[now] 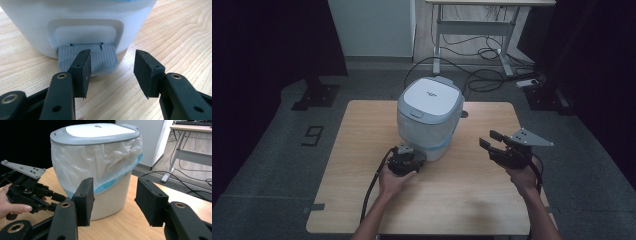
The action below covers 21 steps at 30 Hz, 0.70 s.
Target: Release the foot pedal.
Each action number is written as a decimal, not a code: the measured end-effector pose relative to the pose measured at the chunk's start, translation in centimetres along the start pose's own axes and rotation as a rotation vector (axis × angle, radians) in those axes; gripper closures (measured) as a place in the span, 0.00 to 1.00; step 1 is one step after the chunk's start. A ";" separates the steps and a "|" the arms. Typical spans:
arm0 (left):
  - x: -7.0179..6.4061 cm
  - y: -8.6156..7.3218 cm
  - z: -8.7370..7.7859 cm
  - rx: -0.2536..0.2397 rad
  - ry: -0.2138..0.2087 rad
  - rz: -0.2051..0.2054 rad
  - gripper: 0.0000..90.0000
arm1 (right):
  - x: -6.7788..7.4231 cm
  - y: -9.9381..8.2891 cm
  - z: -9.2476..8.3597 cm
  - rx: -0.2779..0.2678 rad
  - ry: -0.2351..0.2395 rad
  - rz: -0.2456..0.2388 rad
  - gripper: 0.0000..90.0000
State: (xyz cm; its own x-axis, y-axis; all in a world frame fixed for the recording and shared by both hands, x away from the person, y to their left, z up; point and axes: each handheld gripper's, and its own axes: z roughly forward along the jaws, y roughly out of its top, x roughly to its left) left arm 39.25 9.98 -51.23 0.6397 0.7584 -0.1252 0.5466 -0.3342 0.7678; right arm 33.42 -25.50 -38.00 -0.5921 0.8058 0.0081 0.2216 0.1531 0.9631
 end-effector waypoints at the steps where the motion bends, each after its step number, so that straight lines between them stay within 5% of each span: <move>1: 0.0 0.0 -0.2 -0.008 -0.002 0.003 0.53 | -0.1 -0.1 0.0 0.001 -0.002 0.000 0.53; 21: -0.7 -0.4 -3.4 -0.062 -0.016 0.043 0.48 | -0.6 -3.5 -0.1 0.048 -0.005 0.034 0.53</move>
State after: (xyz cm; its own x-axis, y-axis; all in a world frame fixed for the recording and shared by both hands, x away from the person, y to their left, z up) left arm 36.73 11.53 -49.30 0.6707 0.7347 -0.1016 0.4842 -0.3299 0.8103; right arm 32.93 -26.53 -41.33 -0.5797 0.8139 0.0396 0.2788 0.1524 0.9482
